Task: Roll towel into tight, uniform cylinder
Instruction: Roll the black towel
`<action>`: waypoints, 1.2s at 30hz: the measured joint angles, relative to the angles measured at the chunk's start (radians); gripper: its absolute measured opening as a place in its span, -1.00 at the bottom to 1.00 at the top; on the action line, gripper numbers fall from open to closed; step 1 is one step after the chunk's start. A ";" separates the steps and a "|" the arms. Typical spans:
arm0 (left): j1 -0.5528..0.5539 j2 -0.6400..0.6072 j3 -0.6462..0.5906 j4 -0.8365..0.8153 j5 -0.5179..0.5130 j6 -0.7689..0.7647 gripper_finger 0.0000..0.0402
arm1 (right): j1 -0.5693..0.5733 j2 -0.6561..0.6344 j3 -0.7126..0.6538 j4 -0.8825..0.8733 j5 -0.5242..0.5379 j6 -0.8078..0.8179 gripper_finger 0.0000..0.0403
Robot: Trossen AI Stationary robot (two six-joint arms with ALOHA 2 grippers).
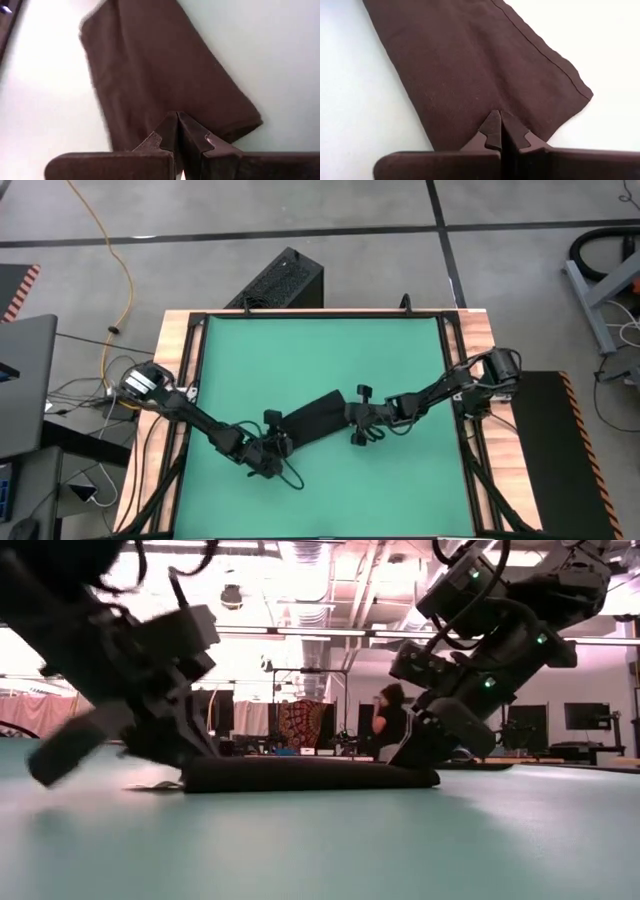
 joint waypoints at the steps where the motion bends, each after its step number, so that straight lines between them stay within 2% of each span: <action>1: -0.009 -0.019 0.000 -0.014 -0.018 0.006 -1.00 | 0.002 0.000 0.000 -0.004 0.000 0.007 -0.94; 8: -0.034 -0.109 0.001 -0.109 -0.090 -0.039 -1.00 | 0.037 -0.002 -0.001 -0.012 0.008 0.103 -0.95; 12: -0.059 -0.142 0.001 0.108 -0.177 0.060 -1.00 | 0.058 -0.001 -0.001 -0.012 0.030 0.124 -0.95; 16: -0.016 -0.105 -0.039 0.356 -0.090 0.178 -1.00 | 0.064 -0.001 -0.002 -0.010 0.045 0.125 -0.95; 20: 0.057 -0.032 -0.070 0.434 -0.025 0.170 -1.00 | 0.064 0.000 -0.002 -0.002 0.047 0.125 -0.95; 26: 0.100 -0.003 -0.057 0.367 0.005 0.098 -1.00 | 0.067 0.000 -0.003 0.012 0.058 0.125 -0.95; 31: 0.099 -0.003 -0.059 0.264 0.033 -0.010 -1.00 | 0.069 0.002 -0.004 0.057 0.067 0.091 -0.93; 36: 0.082 -0.003 -0.073 0.258 0.064 -0.063 -1.00 | 0.069 0.002 -0.003 0.089 0.080 0.074 -0.92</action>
